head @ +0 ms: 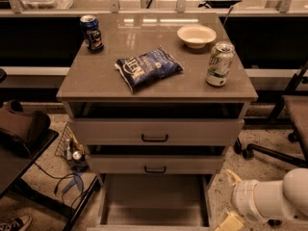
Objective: Close bottom drawer
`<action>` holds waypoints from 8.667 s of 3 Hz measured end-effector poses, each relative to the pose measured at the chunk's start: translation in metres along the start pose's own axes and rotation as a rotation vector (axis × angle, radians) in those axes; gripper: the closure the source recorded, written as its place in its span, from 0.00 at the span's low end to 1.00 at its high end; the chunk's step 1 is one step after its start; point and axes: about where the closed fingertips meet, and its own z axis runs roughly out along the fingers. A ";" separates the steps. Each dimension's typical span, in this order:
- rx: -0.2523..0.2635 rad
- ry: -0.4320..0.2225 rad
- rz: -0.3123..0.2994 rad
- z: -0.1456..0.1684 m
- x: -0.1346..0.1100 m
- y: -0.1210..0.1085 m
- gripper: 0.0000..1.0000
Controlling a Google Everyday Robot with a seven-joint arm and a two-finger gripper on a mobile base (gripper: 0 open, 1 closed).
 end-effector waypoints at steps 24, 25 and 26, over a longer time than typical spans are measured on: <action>-0.205 -0.147 0.050 0.434 0.113 -0.119 1.00; -0.175 -0.146 0.055 0.436 0.106 -0.124 1.00; -0.129 -0.168 0.090 0.440 0.100 -0.138 1.00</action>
Offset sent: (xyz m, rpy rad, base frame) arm 0.0042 0.0071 -0.0344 0.0278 0.0420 0.0211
